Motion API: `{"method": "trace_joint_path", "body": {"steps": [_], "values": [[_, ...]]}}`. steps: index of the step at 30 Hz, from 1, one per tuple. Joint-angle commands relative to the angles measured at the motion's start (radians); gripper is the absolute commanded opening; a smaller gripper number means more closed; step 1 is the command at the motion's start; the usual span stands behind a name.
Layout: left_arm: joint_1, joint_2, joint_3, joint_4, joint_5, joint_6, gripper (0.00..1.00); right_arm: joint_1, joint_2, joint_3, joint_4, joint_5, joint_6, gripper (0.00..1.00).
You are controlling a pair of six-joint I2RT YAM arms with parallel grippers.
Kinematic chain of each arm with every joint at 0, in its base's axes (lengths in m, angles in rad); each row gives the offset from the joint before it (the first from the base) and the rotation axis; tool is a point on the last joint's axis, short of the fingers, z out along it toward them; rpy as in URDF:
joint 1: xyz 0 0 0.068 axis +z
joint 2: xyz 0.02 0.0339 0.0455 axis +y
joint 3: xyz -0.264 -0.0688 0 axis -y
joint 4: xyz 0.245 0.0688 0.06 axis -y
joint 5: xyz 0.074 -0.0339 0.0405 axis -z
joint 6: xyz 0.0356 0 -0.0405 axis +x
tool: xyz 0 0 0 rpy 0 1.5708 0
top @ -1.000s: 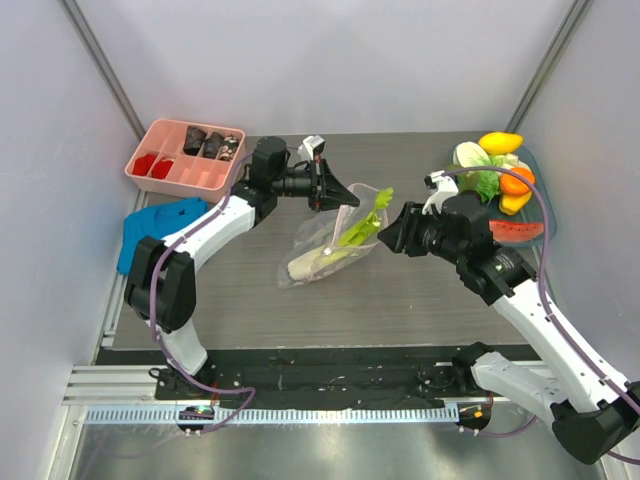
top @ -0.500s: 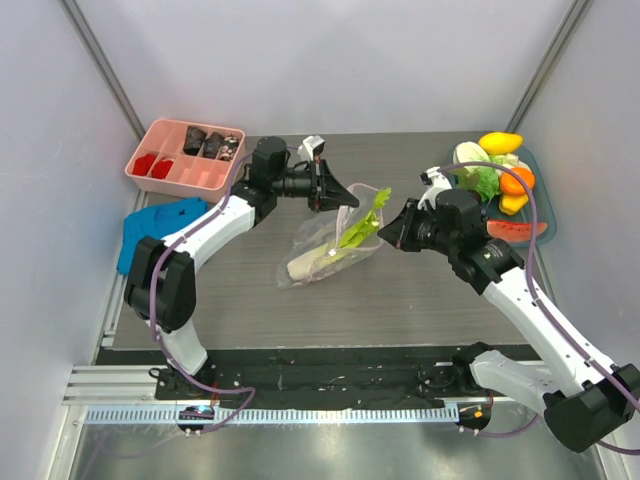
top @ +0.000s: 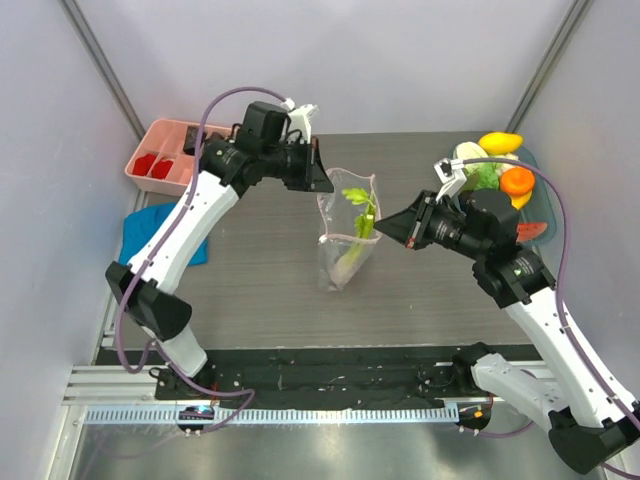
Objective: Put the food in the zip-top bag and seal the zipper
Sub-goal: Adjust the zipper food storage bag at the center of the board.
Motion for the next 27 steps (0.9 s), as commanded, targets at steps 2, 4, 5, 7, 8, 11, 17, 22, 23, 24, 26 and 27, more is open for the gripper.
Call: {"method": "trace_joint_path", "body": {"steps": [2, 4, 5, 7, 8, 11, 17, 22, 23, 24, 26, 27], "values": [[-0.106, -0.051, 0.147, -0.311, -0.325, 0.412, 0.0, -0.001, 0.013, 0.098, 0.082, -0.097, 0.071, 0.01], [-0.12, -0.047, 0.173, -0.363, -0.296, 0.44, 0.0, -0.001, 0.028, 0.116, 0.078, -0.083, 0.097, 0.01], [-0.125, -0.035, 0.197, -0.375, -0.283, 0.448, 0.0, -0.001, 0.033, 0.115, 0.082, -0.074, 0.111, 0.01], [-0.13, -0.021, 0.219, -0.396, -0.235, 0.454, 0.0, -0.003, 0.054, 0.095, 0.105, -0.063, 0.155, 0.01], [-0.134, -0.012, 0.234, -0.389, -0.223, 0.439, 0.0, -0.003, 0.063, 0.083, 0.115, -0.039, 0.166, 0.01], [-0.134, 0.034, 0.225, -0.317, -0.22, 0.397, 0.0, -0.003, 0.123, 0.027, 0.136, 0.044, 0.157, 0.01], [-0.096, 0.272, 0.424, -0.426, -0.172, 0.347, 0.0, -0.003, 0.183, 0.021, 0.176, 0.029, 0.092, 0.01], [-0.077, 0.072, 0.194, -0.22, -0.049, 0.327, 0.0, -0.001, 0.119, 0.013, 0.202, 0.018, 0.062, 0.01], [-0.077, 0.047, 0.158, -0.174, -0.049, 0.319, 0.0, -0.001, 0.117, 0.013, 0.176, 0.03, 0.034, 0.01], [-0.077, 0.024, 0.137, -0.135, -0.058, 0.313, 0.0, -0.001, 0.113, 0.015, 0.134, 0.043, -0.03, 0.01], [-0.077, 0.019, 0.148, -0.177, -0.072, 0.319, 0.0, -0.001, 0.102, 0.013, 0.089, 0.093, -0.087, 0.01], [-0.077, 0.025, 0.164, -0.208, -0.068, 0.326, 0.0, -0.003, 0.09, 0.013, 0.057, 0.115, -0.108, 0.01]]}}
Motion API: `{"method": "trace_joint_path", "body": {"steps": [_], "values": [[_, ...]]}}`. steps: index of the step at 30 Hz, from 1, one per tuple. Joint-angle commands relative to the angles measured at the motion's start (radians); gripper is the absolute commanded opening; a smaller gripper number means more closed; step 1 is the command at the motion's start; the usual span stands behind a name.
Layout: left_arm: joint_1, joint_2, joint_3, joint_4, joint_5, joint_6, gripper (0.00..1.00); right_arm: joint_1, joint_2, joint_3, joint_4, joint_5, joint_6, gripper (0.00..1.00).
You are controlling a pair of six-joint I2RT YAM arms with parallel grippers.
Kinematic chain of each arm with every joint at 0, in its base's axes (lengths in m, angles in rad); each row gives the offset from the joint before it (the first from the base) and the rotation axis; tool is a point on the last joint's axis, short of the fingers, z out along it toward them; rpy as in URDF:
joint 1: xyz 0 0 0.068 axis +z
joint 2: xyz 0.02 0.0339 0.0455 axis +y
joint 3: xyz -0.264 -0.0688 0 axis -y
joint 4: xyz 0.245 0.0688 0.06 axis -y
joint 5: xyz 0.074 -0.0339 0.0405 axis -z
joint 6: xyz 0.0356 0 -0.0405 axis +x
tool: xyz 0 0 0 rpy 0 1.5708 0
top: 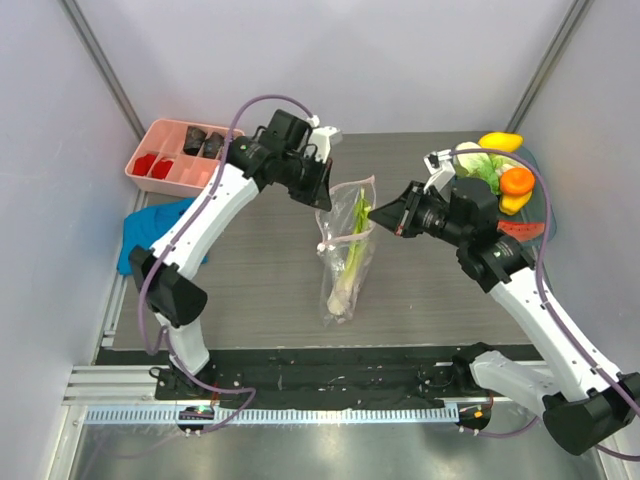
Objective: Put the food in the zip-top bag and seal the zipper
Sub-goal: Adjust the zipper food storage bag at the center of the board, then pick up the fake fruit from the bin.
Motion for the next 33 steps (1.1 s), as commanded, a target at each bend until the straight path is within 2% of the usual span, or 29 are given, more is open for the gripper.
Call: {"method": "trace_joint_path", "body": {"steps": [1, 6, 7, 8, 10, 12, 13, 15, 16, 19, 20, 21, 25, 29, 33], "values": [[-0.01, -0.104, 0.071, 0.031, 0.062, 0.006, 0.0, 0.0, -0.04, 0.016, -0.067, 0.088, -0.194, 0.01], [-0.01, -0.121, 0.082, 0.01, 0.084, 0.011, 0.0, 0.001, -0.06, 0.056, -0.169, 0.187, -0.3, 0.02], [-0.01, -0.124, 0.093, 0.005, 0.084, 0.009, 0.0, 0.001, -0.062, 0.059, -0.18, 0.208, -0.306, 0.05], [-0.01, -0.124, 0.1, 0.0, 0.085, 0.006, 0.0, 0.001, -0.062, 0.07, -0.193, 0.23, -0.321, 0.17], [-0.01, -0.118, 0.116, -0.015, 0.087, 0.0, 0.0, 0.001, -0.061, 0.079, -0.213, 0.236, -0.337, 0.34], [-0.01, -0.113, 0.114, -0.018, 0.096, -0.006, 0.0, 0.001, -0.059, 0.093, -0.217, 0.26, -0.355, 0.43], [-0.008, -0.11, 0.111, -0.017, 0.096, -0.008, 0.0, 0.0, -0.057, 0.097, -0.219, 0.27, -0.36, 0.53], [-0.01, -0.104, 0.114, -0.013, 0.066, -0.014, 0.0, -0.006, -0.051, 0.125, -0.239, 0.288, -0.404, 0.61], [-0.01, -0.101, 0.116, -0.015, 0.056, -0.015, 0.0, -0.011, -0.05, 0.137, -0.245, 0.297, -0.423, 0.69], [-0.01, -0.087, 0.122, -0.015, -0.002, -0.025, 0.0, -0.058, -0.028, 0.182, -0.269, 0.297, -0.51, 0.81], [-0.008, -0.081, 0.127, -0.018, -0.013, -0.025, 0.0, -0.08, 0.002, 0.211, -0.279, 0.282, -0.53, 0.83], [-0.002, -0.075, 0.137, -0.021, -0.028, -0.029, 0.0, -0.154, 0.03, 0.229, -0.301, 0.256, -0.552, 0.86], [0.021, -0.052, 0.148, -0.018, -0.019, -0.046, 0.0, -0.403, 0.177, 0.338, -0.345, -0.026, -0.579, 0.88], [0.025, -0.046, 0.151, -0.012, -0.026, -0.041, 0.0, -0.554, 0.343, 0.501, -0.412, -0.112, -0.669, 0.92], [0.027, -0.033, 0.174, -0.013, -0.025, -0.04, 0.0, -0.67, 0.491, 0.622, -0.481, -0.102, -0.815, 0.95]]}}
